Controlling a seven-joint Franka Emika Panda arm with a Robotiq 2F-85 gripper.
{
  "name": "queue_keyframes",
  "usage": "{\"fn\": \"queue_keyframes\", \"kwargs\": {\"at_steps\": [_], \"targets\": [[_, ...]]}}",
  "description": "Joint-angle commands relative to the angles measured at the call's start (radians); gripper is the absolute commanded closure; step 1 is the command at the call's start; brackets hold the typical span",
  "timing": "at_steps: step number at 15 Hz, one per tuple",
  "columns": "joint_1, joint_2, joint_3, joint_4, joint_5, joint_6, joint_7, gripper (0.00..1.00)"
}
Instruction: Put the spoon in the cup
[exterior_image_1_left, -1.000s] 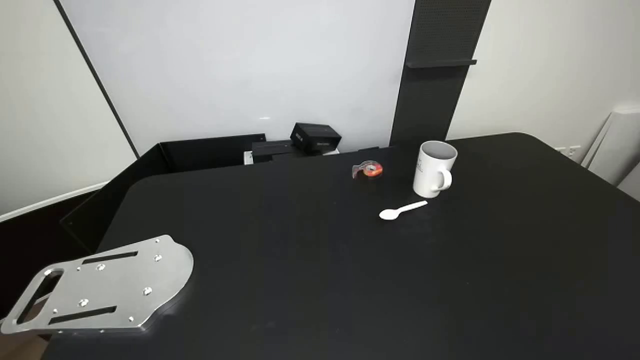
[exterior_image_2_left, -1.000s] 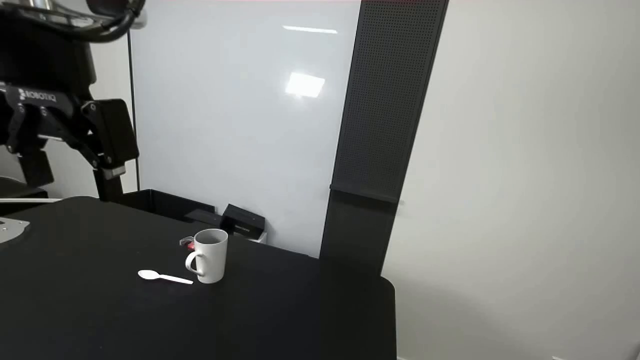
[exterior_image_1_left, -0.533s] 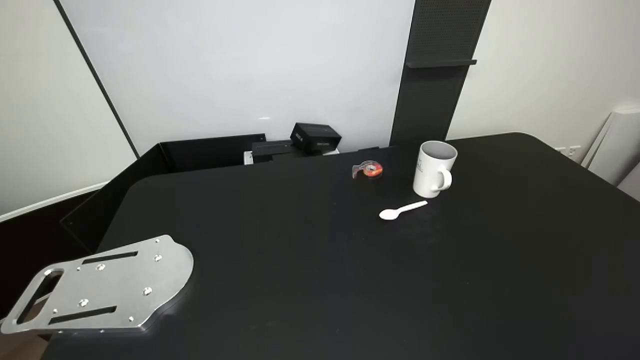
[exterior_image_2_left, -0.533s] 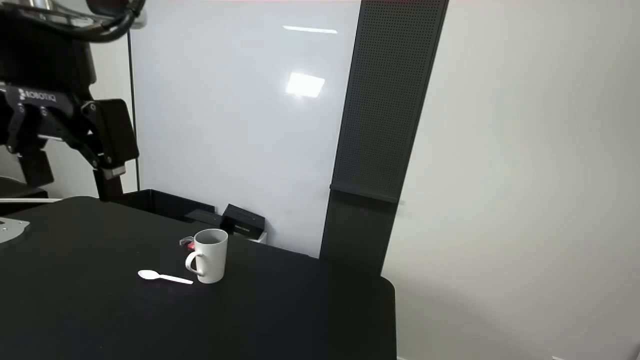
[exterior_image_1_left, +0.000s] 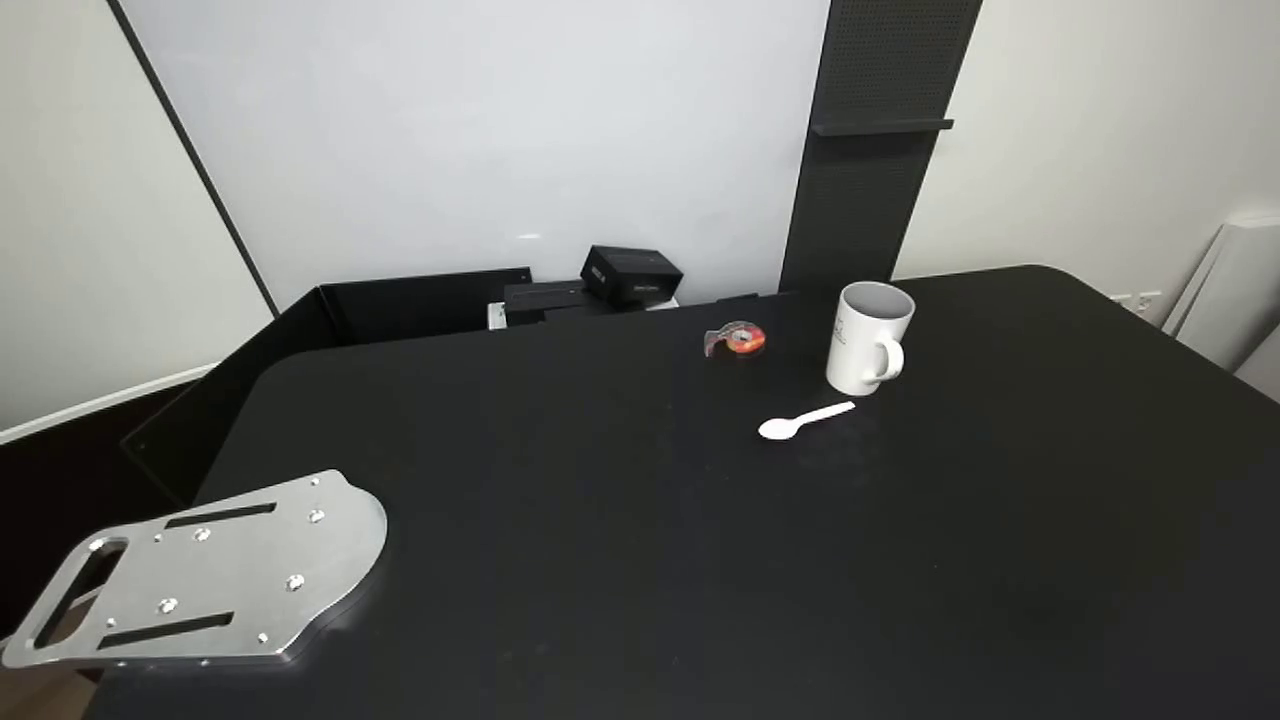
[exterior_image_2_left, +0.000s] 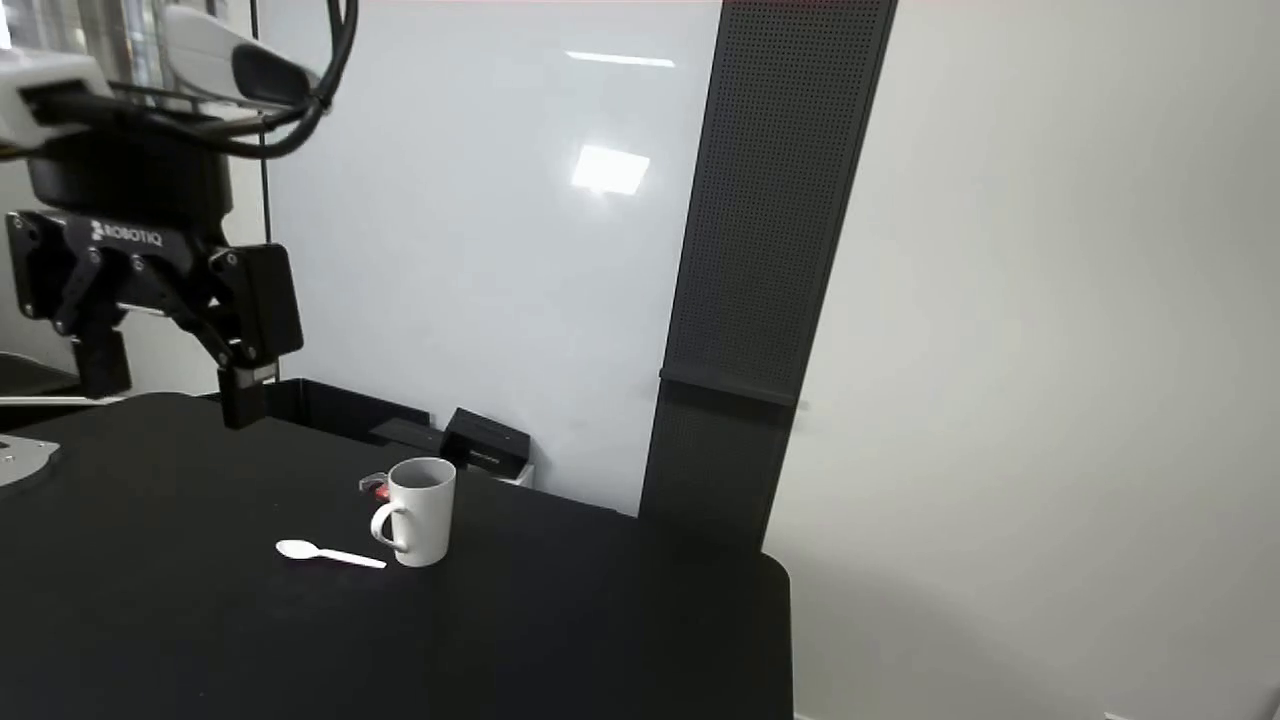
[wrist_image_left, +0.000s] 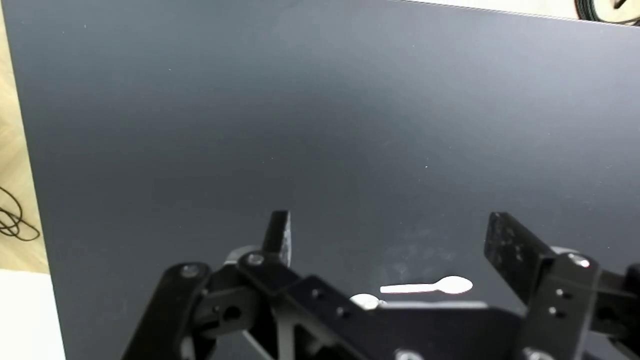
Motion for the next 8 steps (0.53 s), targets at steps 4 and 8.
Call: {"fn": "queue_keyframes", "kwargs": {"at_steps": [4,8], "targets": [[0.025,0.266,0.002,0.197,0.033,0.016,-0.029,0.00],[0.031,0.392,0.016,0.312,0.034,0.022,-0.027,0.00]]}}
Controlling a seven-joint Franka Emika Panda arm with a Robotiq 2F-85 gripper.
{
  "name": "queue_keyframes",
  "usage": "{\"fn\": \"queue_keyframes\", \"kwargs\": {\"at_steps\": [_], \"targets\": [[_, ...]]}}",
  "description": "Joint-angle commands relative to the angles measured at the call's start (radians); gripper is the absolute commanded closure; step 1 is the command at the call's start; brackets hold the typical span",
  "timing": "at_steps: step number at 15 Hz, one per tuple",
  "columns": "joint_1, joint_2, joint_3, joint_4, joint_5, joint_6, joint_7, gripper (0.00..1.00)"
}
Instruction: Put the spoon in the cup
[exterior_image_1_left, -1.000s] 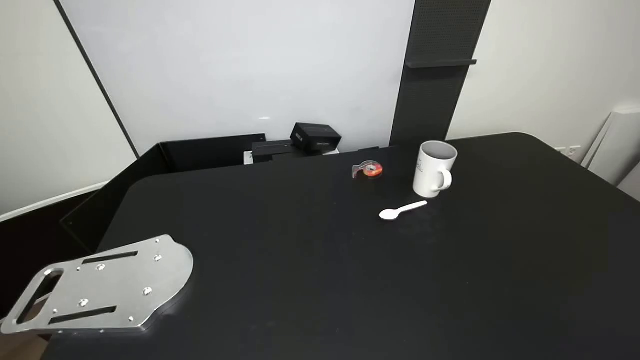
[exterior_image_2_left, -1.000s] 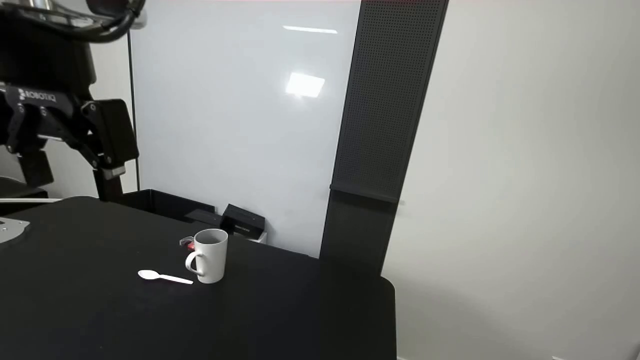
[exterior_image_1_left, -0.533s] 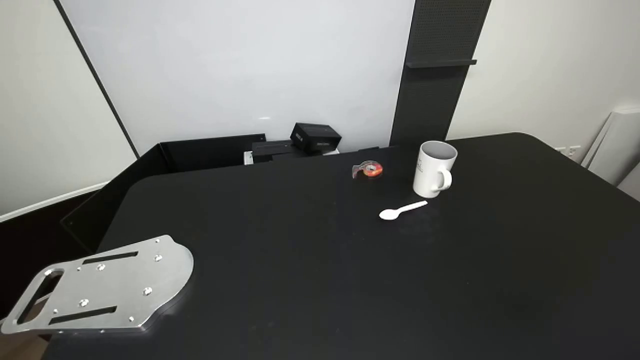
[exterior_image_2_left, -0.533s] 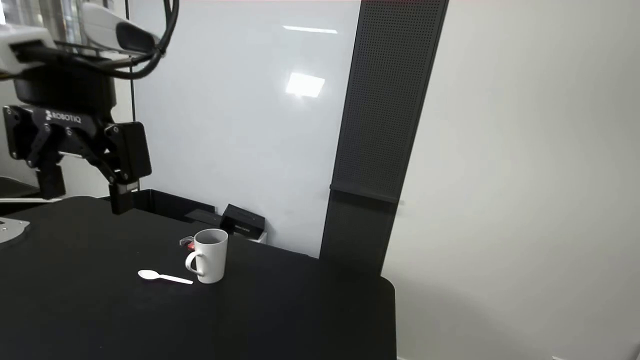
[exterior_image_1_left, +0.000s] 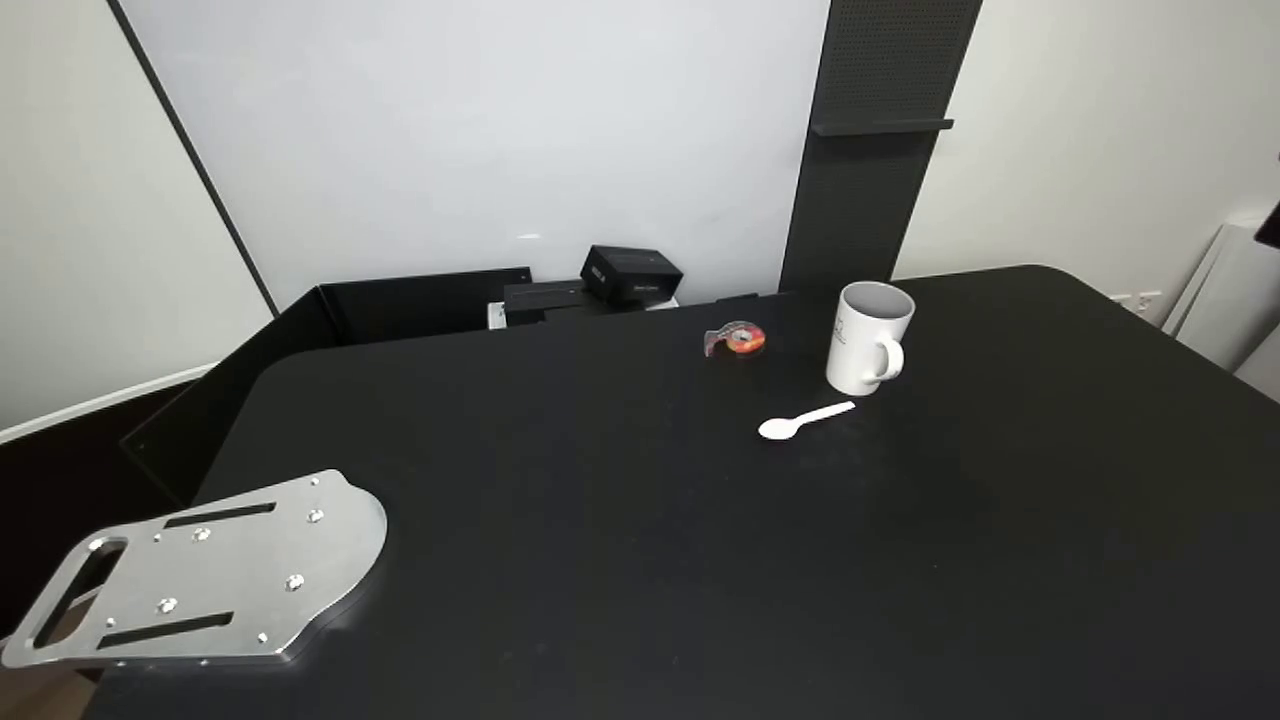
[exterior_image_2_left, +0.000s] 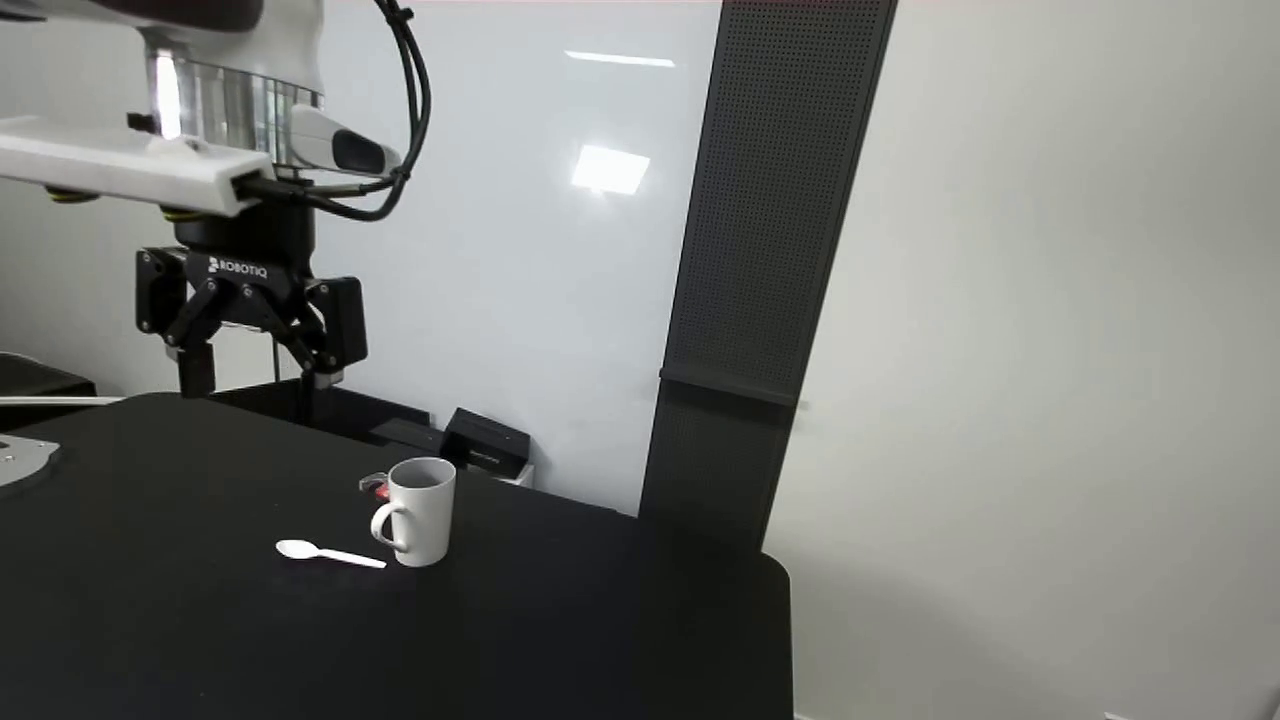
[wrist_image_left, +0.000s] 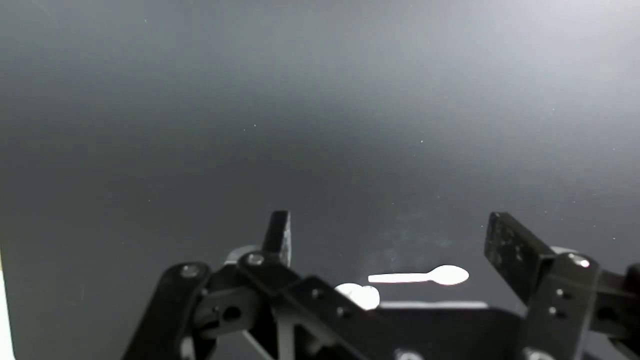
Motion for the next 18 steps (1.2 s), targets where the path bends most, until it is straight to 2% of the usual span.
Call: {"fn": "queue_keyframes", "kwargs": {"at_steps": [1,5,10,13,18], "targets": [[0.005,0.136,0.011,0.141,0.010,-0.017,-0.004,0.00],[0.005,0.236,0.025,0.242,-0.008,-0.011,0.012,0.00],[0.013,0.332,0.044,0.355,-0.088,0.027,-0.085,0.00],[0.016,0.375,0.058,0.405,-0.150,0.056,-0.206,0.00],[0.009,0.426,0.088,0.462,-0.166,0.110,-0.459,0.00]]}}
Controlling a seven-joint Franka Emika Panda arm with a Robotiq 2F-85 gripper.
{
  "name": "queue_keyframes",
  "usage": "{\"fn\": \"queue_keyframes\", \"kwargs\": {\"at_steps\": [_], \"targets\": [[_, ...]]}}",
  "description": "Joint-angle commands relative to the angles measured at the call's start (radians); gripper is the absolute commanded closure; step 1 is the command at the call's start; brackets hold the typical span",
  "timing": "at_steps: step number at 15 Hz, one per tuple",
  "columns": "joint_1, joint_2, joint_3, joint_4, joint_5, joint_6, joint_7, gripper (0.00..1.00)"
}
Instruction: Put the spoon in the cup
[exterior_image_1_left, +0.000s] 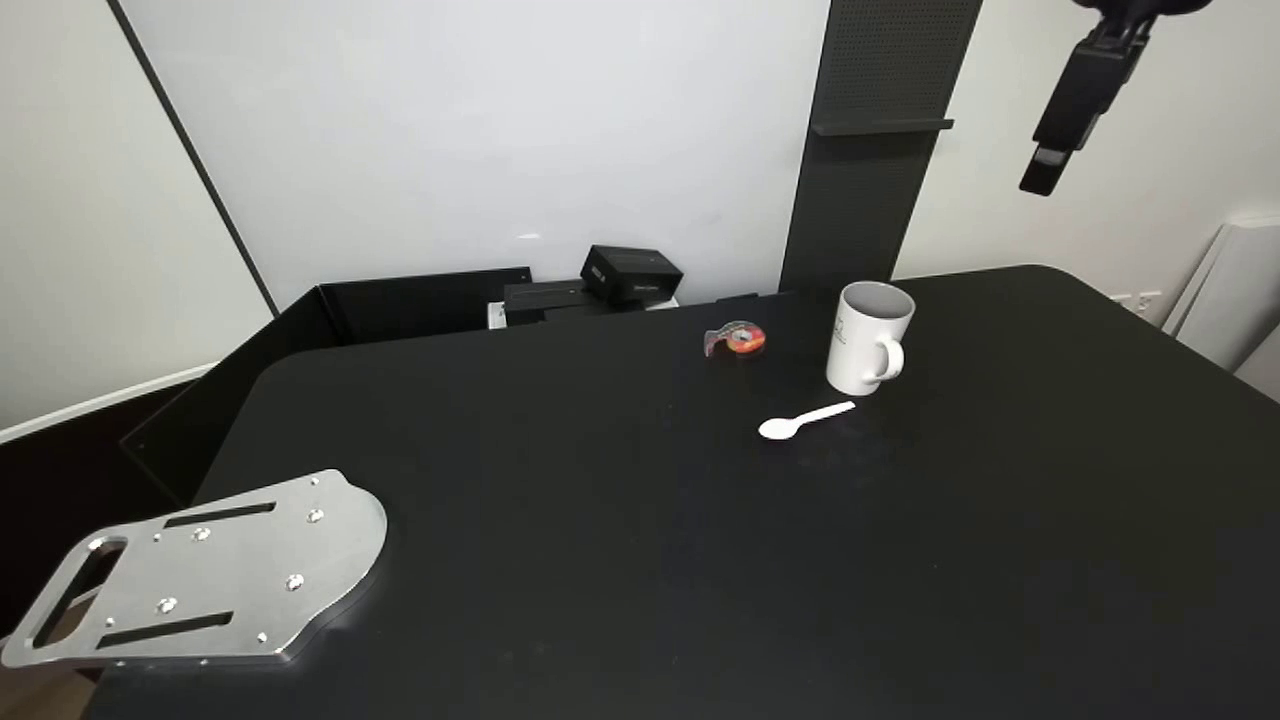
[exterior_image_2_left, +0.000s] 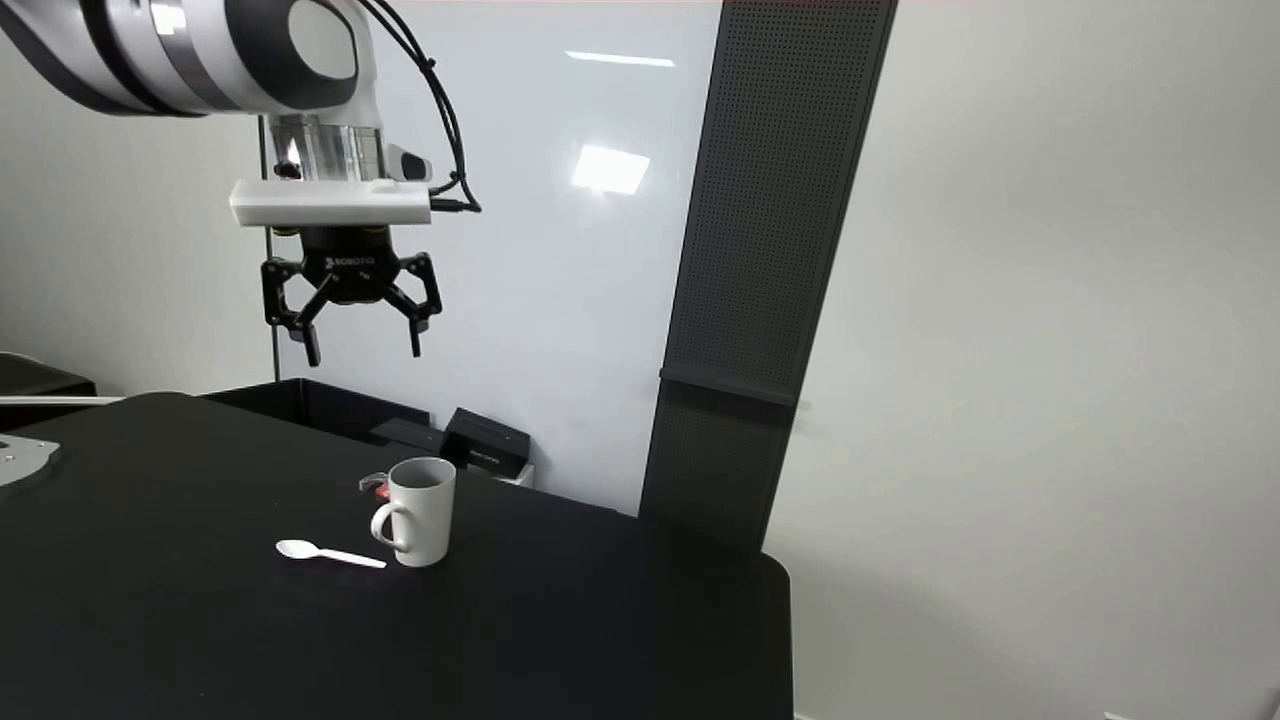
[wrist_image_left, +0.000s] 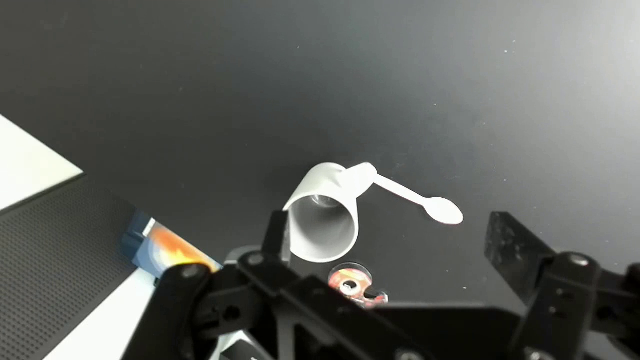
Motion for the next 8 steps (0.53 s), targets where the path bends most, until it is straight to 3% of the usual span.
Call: {"fn": "queue_keyframes", "kwargs": {"at_steps": [1,8], "targets": [[-0.006,0.046,0.023,0.067,-0.022,0.015,-0.172,0.00],[-0.002,0.047,0.062,0.079,-0.025,0.023,-0.531,0.00]]}}
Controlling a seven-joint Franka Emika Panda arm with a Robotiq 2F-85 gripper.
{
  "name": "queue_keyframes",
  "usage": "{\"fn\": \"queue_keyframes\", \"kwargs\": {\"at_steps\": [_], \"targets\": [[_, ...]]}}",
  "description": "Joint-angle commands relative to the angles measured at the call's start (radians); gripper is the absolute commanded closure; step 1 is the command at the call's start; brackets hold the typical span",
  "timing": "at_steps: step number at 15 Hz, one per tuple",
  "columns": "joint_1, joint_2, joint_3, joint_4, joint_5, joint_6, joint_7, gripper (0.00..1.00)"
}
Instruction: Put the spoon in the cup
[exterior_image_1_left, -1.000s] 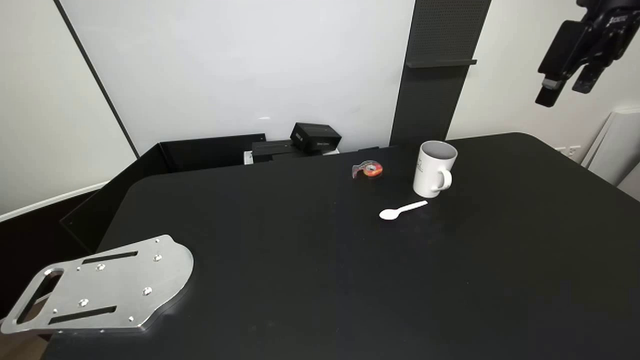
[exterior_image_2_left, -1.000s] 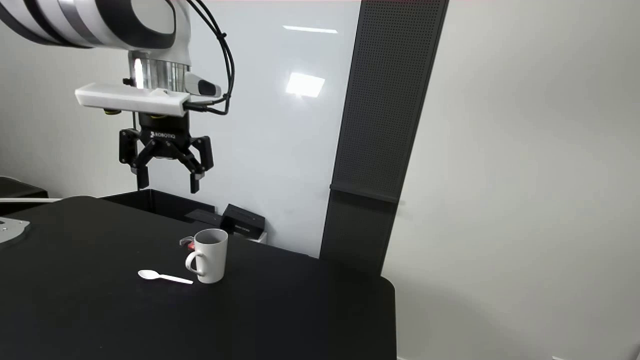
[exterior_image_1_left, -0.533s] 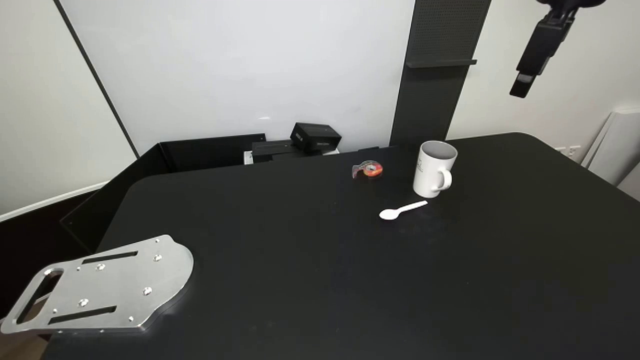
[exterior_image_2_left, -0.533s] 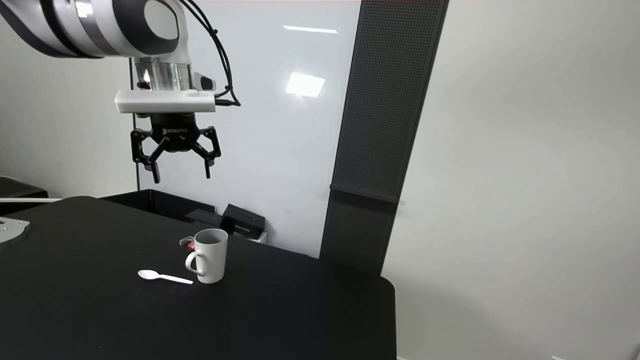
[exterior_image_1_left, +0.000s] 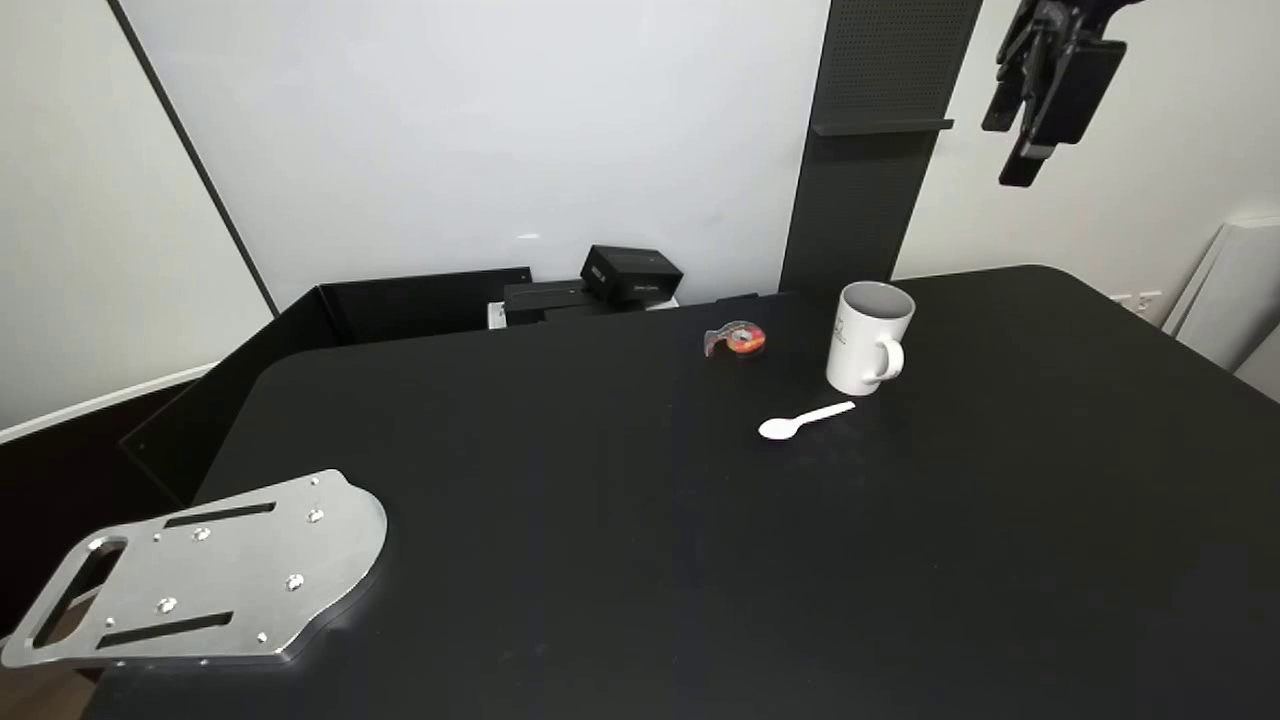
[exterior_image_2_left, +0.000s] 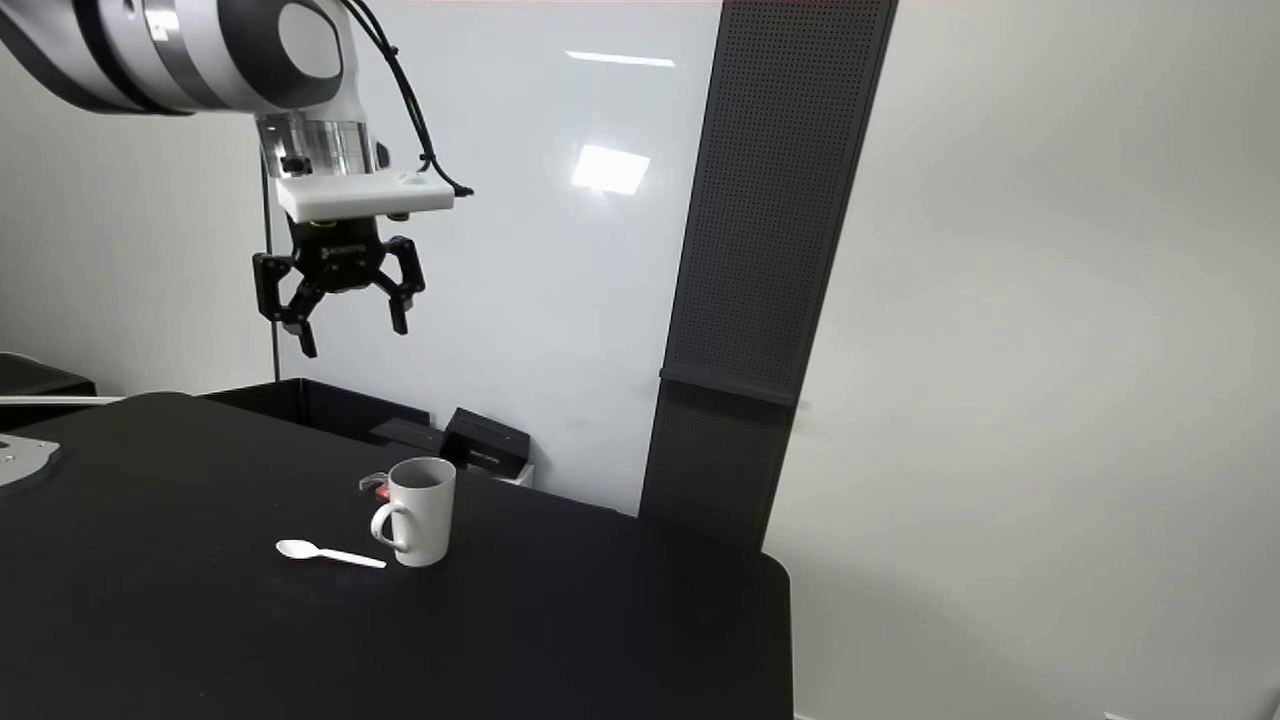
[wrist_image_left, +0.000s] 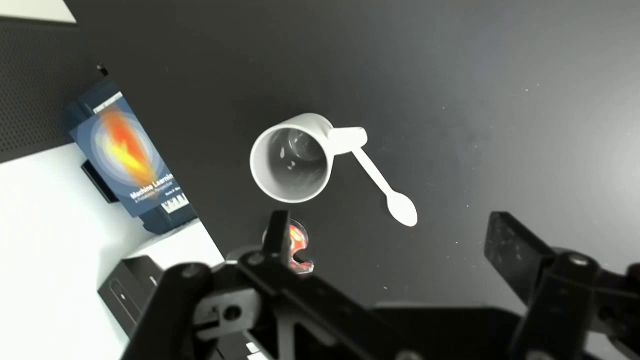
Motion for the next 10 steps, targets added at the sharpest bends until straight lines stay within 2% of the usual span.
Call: {"fn": "queue_keyframes", "kwargs": {"at_steps": [1,3,4,10], "targets": [[0.000,0.018,0.025,0.035,-0.007,-0.003,-0.178,0.00],[0.002,0.024,0.040,0.036,0.005,0.005,-0.283,0.00],[0.007,0.001,0.024,0.005,0.003,0.002,-0.203,0.00],[0.008,0.001,0.025,0.000,0.004,0.003,-0.213,0.00]]}}
